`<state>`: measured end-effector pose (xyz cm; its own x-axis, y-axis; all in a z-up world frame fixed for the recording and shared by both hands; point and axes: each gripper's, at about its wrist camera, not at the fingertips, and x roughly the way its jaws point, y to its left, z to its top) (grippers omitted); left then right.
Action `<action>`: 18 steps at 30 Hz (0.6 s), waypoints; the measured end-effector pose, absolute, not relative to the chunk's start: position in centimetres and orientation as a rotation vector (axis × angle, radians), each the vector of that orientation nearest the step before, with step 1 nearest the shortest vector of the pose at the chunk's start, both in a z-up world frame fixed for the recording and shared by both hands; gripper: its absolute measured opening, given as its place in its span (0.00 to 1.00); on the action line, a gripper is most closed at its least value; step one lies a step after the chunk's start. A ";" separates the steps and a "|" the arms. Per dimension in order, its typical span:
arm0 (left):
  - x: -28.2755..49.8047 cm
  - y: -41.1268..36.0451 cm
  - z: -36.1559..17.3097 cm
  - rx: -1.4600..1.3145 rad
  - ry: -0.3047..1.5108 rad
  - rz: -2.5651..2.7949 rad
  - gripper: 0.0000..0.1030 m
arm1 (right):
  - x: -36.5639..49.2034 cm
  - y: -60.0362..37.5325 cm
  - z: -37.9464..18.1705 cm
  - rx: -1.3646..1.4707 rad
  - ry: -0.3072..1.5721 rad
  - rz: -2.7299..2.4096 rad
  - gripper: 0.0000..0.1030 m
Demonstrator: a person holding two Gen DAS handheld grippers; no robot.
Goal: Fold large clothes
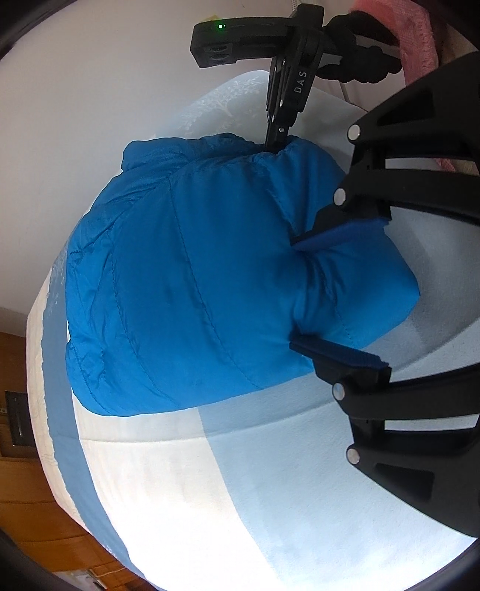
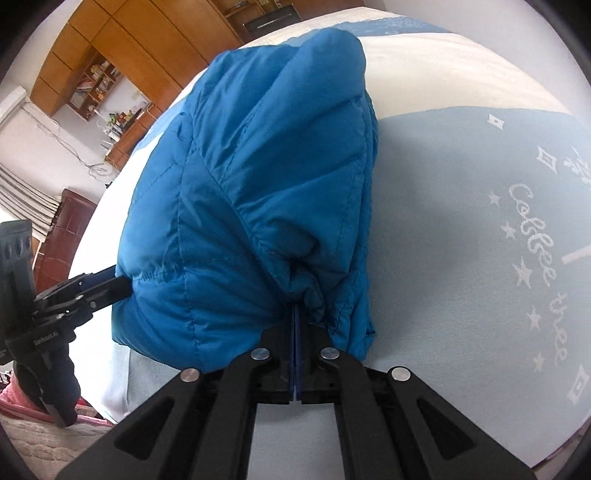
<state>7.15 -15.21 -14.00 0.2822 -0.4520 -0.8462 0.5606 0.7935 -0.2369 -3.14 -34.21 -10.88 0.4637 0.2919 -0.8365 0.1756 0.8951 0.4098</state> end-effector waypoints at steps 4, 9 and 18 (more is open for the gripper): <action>7.6 -14.7 -13.1 0.065 1.133 -0.668 0.47 | -3.8 -34.8 -10.2 0.501 1.096 0.083 0.00; 8.8 -14.1 -12.1 0.005 1.182 -0.614 0.47 | -3.7 -34.6 -8.3 0.448 1.095 0.081 0.02; 10.0 -13.6 -8.8 0.000 1.135 -0.527 0.54 | -3.3 -35.7 -3.2 0.446 0.997 0.079 0.48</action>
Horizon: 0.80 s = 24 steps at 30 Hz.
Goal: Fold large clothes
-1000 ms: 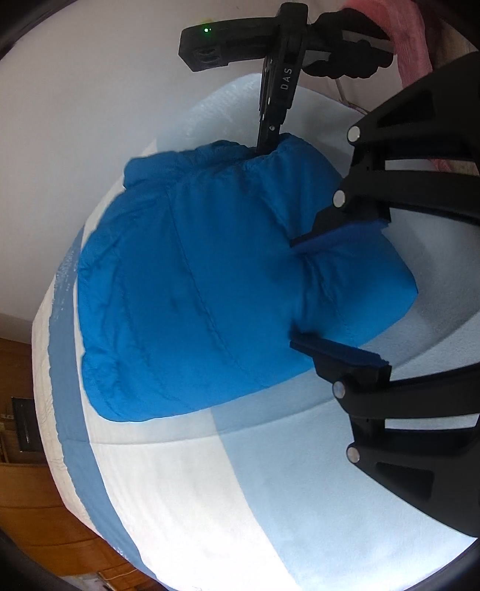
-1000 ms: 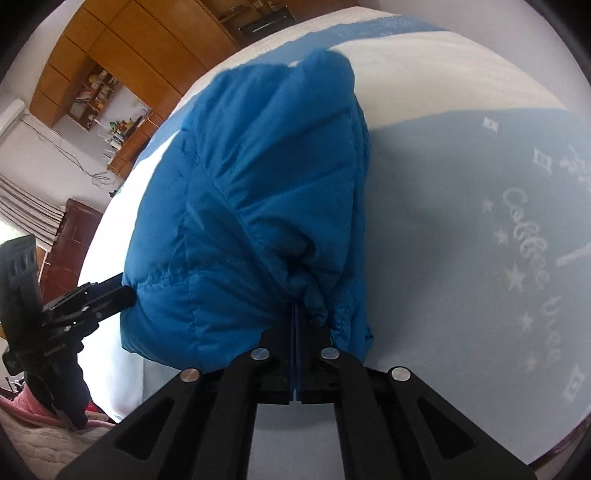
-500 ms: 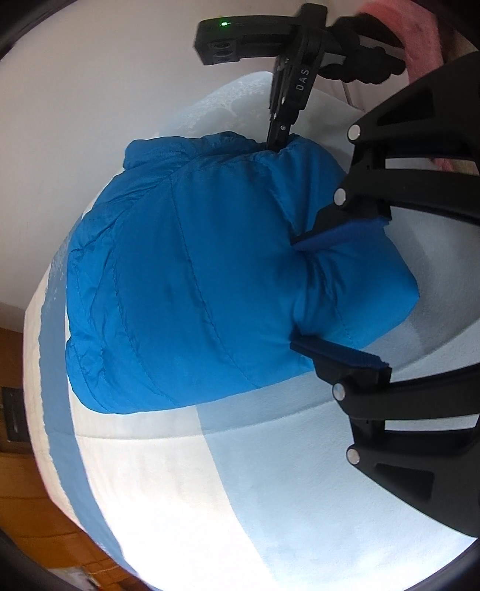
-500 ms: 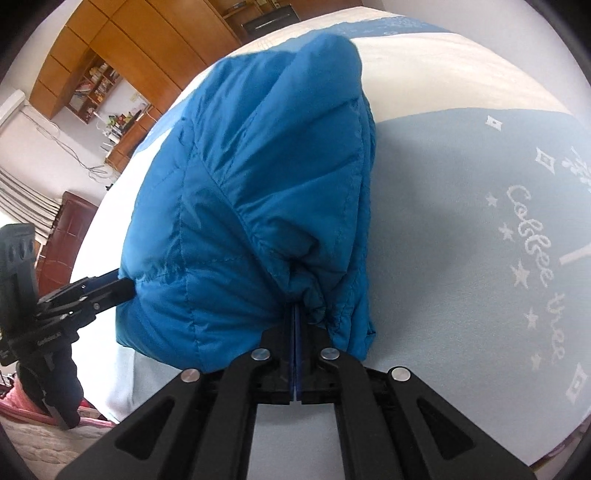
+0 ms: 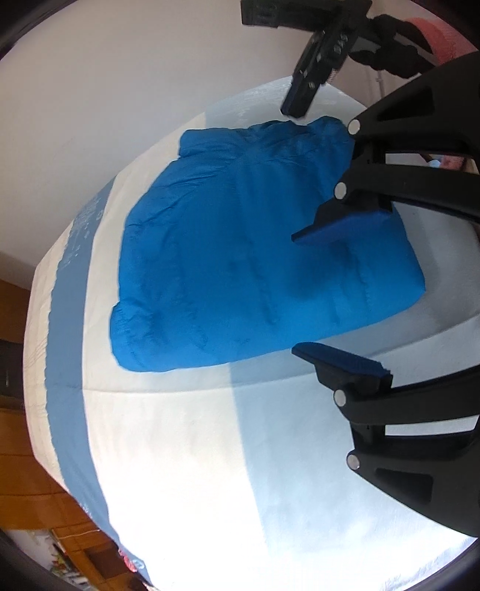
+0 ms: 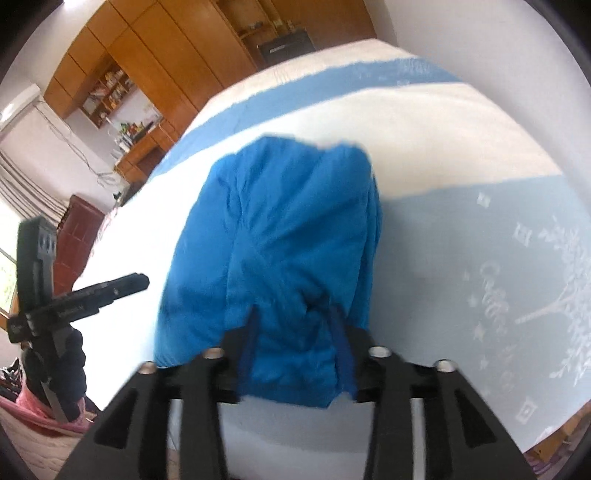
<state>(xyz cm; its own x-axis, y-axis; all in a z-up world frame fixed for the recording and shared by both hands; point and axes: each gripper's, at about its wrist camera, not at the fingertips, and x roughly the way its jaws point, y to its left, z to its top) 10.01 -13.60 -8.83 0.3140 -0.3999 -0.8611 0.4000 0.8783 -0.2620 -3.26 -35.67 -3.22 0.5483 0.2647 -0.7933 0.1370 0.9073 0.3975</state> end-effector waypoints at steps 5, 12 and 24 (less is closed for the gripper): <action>10.5 -14.1 -8.0 -0.005 1.139 -0.501 0.57 | -1.5 -37.2 -1.9 0.491 0.965 0.092 0.70; 11.5 -14.3 -7.8 -0.021 1.134 -0.462 0.70 | 0.7 -37.4 -2.0 0.460 0.994 0.110 0.86; 12.5 -14.0 -8.5 -0.039 1.153 -0.427 0.87 | 2.4 -38.2 -4.0 0.462 1.060 0.161 0.90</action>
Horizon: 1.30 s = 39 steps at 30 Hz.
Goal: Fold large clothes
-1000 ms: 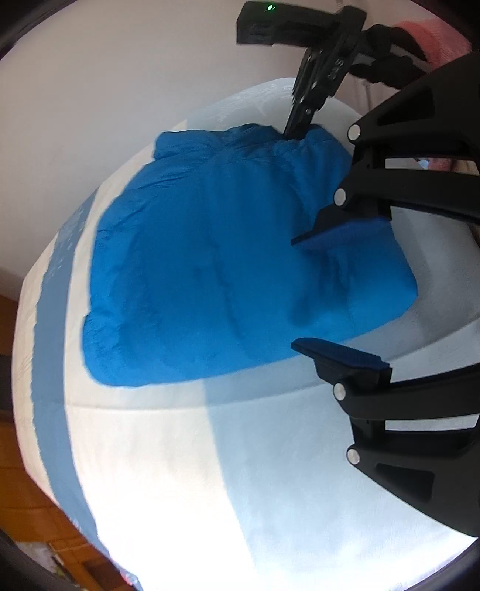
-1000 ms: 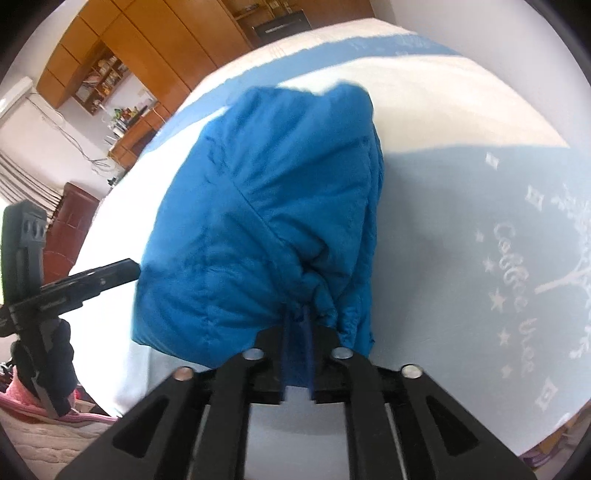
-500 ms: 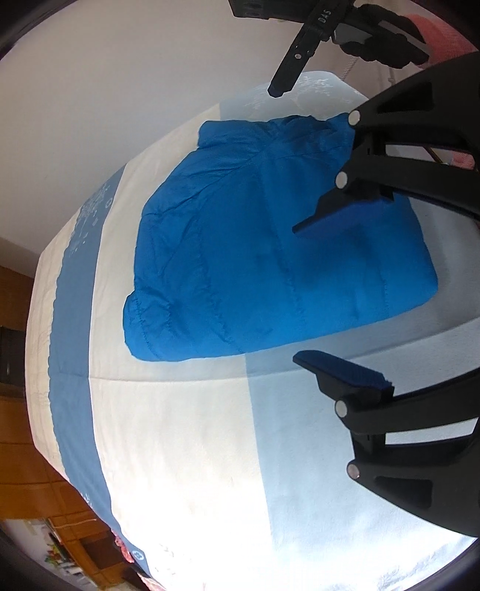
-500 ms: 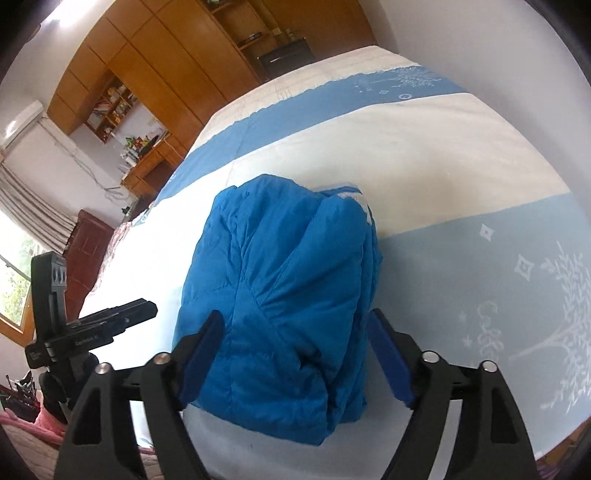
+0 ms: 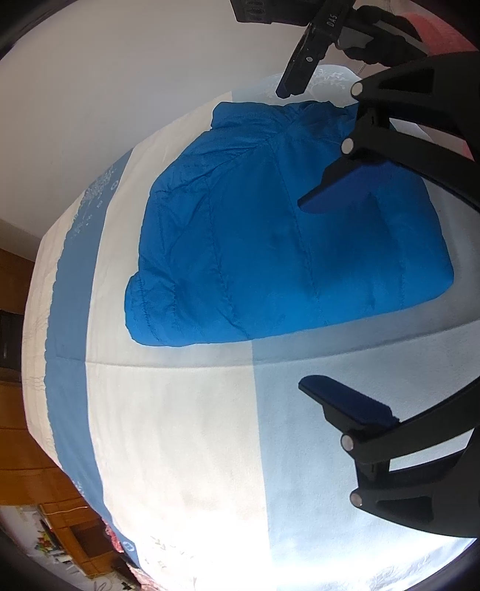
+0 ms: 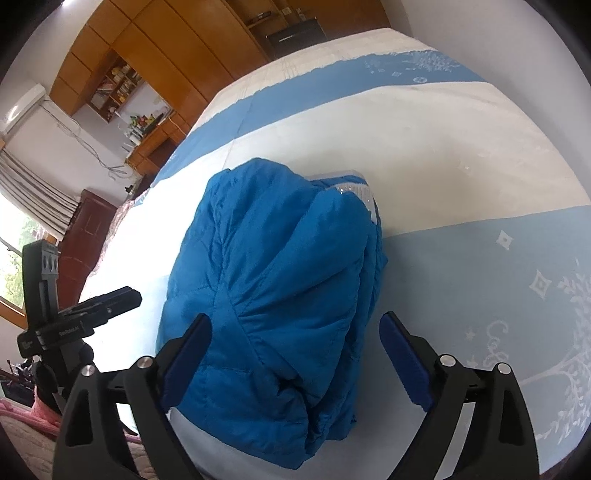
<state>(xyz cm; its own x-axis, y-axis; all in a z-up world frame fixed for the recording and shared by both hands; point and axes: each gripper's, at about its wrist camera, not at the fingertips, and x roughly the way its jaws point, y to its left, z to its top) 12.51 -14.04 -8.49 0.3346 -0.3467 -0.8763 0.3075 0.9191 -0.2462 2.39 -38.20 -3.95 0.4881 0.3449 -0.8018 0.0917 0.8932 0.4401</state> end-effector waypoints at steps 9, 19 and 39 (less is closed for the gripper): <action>13.3 -14.2 -10.4 -0.050 1.209 -0.438 0.88 | 2.9 -39.6 -6.2 0.547 1.083 0.212 0.92; 14.3 -14.9 -12.7 -0.099 1.258 -0.520 0.88 | 3.5 -40.5 -9.2 0.634 1.120 0.309 0.96; 16.1 -15.0 -16.9 -0.286 1.251 -0.740 0.97 | 5.9 -42.0 -15.0 0.840 1.122 0.528 0.97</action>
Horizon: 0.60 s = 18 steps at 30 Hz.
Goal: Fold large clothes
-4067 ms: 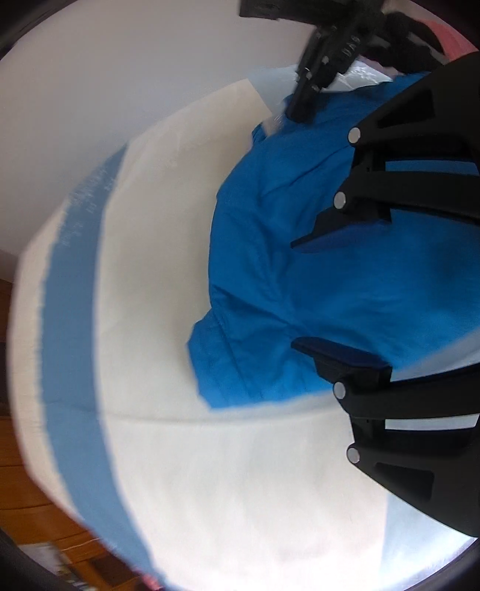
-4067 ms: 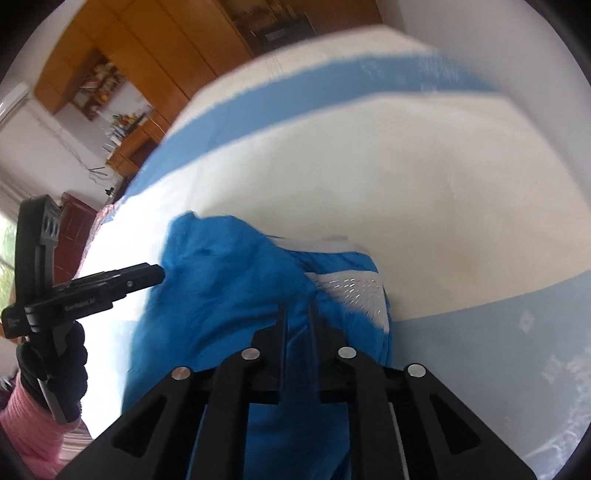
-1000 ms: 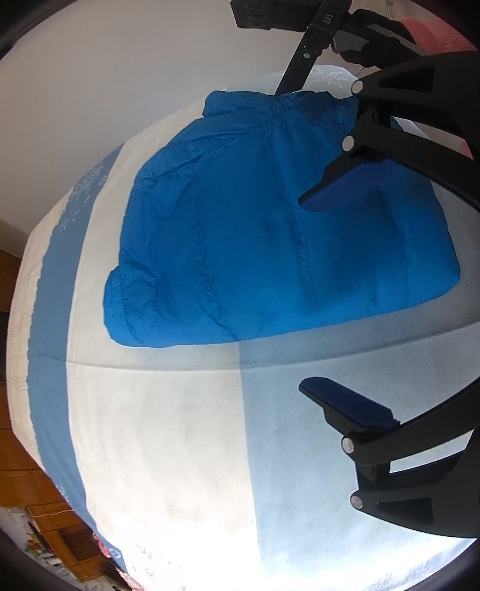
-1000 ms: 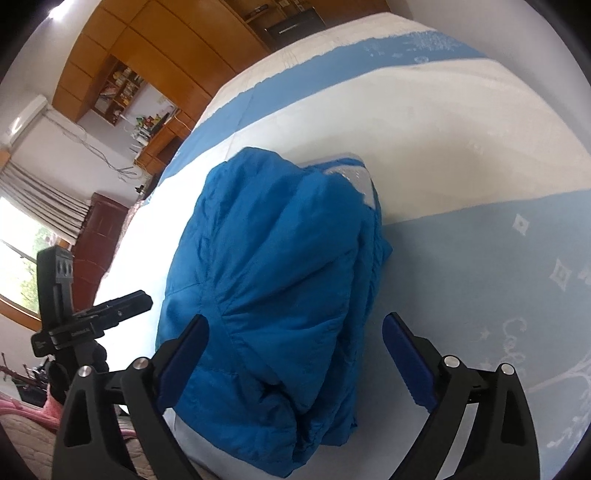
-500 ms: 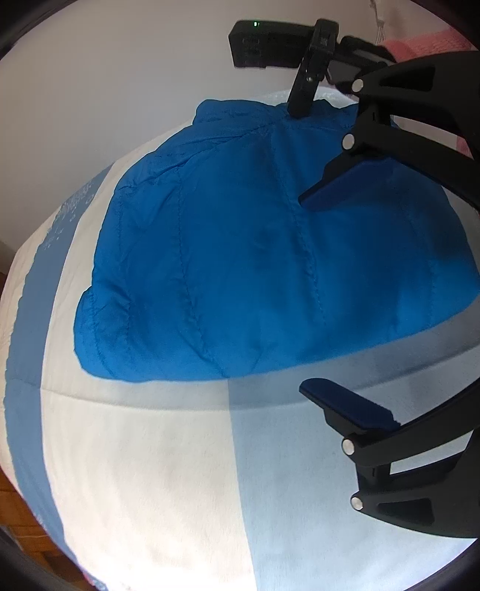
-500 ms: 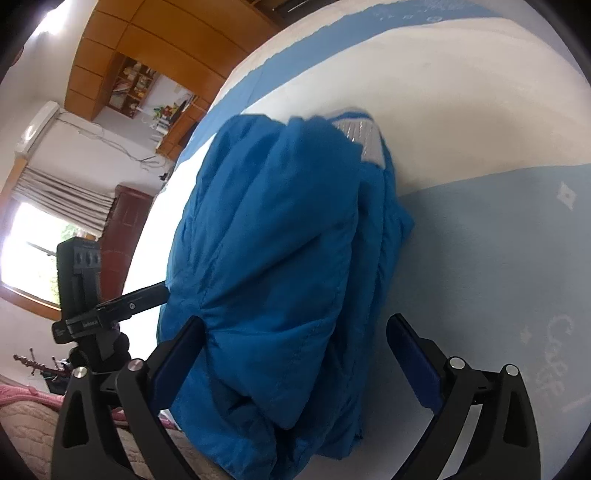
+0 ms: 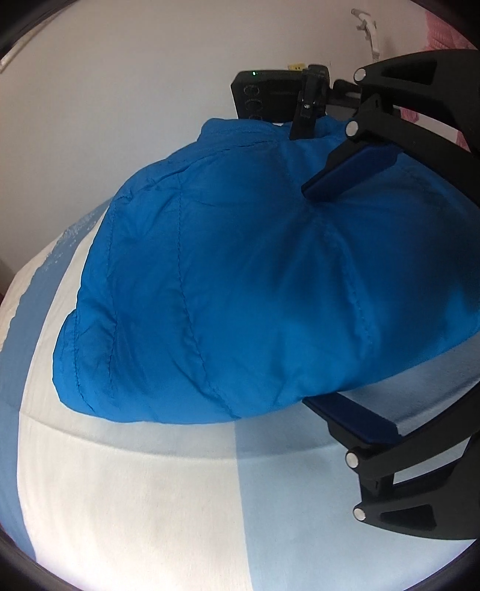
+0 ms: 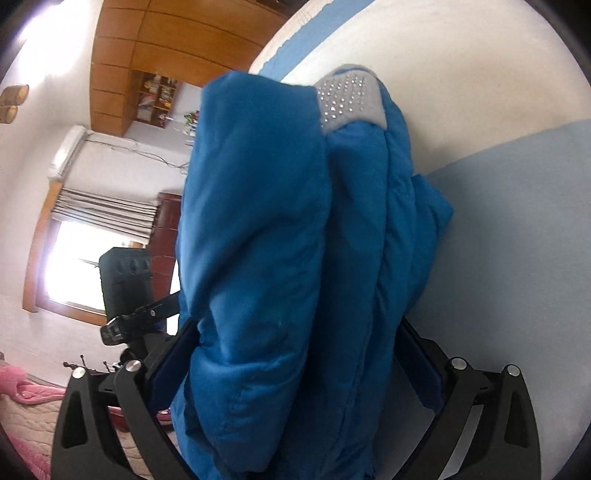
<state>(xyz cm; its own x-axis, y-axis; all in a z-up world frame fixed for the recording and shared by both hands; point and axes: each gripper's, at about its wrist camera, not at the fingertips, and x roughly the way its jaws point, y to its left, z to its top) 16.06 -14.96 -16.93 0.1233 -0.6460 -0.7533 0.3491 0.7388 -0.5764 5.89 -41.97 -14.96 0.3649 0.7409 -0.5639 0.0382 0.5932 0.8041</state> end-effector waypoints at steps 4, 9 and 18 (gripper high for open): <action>15.6 -15.1 -16.5 -0.280 1.215 -0.745 0.83 | 6.1 -41.5 -14.7 0.845 1.109 0.550 0.88; 15.1 -15.2 -15.5 -0.286 1.193 -0.739 0.72 | 5.6 -41.6 -13.6 0.835 1.090 0.555 0.69; 15.1 -15.1 -12.2 -0.263 1.120 -0.735 0.67 | 4.8 -40.4 -9.7 0.759 1.036 0.558 0.63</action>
<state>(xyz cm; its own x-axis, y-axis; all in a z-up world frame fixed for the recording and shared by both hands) 15.13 -15.11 -12.24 0.2339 -0.6533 -0.7201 0.4014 0.7394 -0.5405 4.83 -40.44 -9.69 0.4136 0.7256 -0.5500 -0.0592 0.6243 0.7790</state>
